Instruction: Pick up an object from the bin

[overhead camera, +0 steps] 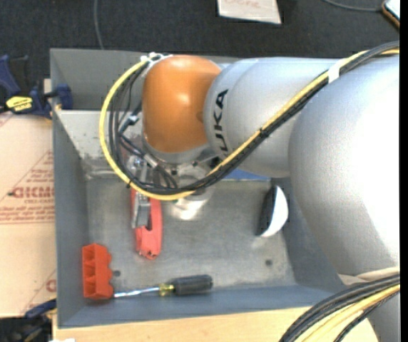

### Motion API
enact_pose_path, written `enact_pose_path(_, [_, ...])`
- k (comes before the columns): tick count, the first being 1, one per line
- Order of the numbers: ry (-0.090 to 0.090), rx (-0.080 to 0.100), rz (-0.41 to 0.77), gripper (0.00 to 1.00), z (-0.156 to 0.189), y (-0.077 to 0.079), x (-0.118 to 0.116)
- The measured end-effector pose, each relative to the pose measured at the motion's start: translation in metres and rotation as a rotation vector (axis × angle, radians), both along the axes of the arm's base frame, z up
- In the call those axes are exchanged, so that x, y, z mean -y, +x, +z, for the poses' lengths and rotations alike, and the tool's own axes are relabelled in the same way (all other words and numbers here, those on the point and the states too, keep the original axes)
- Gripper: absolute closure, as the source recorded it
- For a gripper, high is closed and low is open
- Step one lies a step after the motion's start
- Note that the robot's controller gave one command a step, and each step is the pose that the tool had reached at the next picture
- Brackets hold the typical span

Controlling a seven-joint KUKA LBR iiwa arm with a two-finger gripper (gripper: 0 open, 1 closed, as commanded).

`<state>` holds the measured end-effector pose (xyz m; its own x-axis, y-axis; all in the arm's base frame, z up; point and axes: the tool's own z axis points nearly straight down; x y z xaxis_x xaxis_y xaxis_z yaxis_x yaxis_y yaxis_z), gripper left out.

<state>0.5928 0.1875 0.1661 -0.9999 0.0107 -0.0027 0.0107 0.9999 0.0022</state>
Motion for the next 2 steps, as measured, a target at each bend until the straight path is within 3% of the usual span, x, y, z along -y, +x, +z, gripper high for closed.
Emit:
enact_pose_path(1, [0.0, 0.0, 0.0, 0.0, 0.0, 0.0, 0.0])
enact_pose_path(2, [-0.004, -0.002, 0.206, 0.0, -0.064, -0.008, 0.069])
